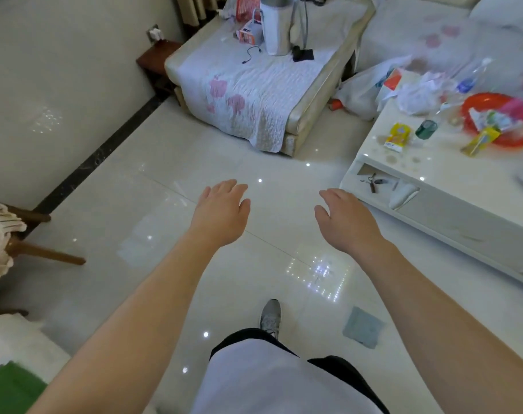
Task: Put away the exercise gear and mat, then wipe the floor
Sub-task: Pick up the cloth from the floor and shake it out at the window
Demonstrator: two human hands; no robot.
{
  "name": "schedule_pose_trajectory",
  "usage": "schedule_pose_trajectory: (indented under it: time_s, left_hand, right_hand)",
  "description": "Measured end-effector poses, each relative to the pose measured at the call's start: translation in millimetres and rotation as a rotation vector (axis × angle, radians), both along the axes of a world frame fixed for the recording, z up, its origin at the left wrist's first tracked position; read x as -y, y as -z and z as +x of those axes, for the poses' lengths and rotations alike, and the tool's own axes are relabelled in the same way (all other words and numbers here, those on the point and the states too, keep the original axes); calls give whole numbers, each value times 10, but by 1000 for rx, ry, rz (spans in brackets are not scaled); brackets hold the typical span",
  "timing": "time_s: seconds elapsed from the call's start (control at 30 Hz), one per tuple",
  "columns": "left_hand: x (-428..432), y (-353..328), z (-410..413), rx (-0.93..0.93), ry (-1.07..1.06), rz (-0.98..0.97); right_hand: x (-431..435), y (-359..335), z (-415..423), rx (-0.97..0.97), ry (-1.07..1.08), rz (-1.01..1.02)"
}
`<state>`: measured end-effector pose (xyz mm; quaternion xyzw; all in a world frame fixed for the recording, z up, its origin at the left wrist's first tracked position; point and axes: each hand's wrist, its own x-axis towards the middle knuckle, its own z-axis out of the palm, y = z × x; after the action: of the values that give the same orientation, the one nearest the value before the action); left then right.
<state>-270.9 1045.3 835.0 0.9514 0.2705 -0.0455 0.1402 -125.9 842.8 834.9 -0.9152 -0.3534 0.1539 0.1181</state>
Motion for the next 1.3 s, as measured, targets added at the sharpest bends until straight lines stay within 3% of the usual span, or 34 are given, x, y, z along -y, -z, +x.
schedule_pose_trajectory:
  time_s: [0.33, 0.83, 1.3]
  left_hand:
    - [720, -21, 441, 4, -15, -1]
    - [2756, 133, 94, -3, -240, -29]
    - [3044, 563, 115, -31, -150, -92]
  right_hand:
    - [692, 47, 450, -20, -14, 16]
    - [2323, 112, 571, -74, -214, 6]
    - [2799, 428, 552, -48, -131, -99]
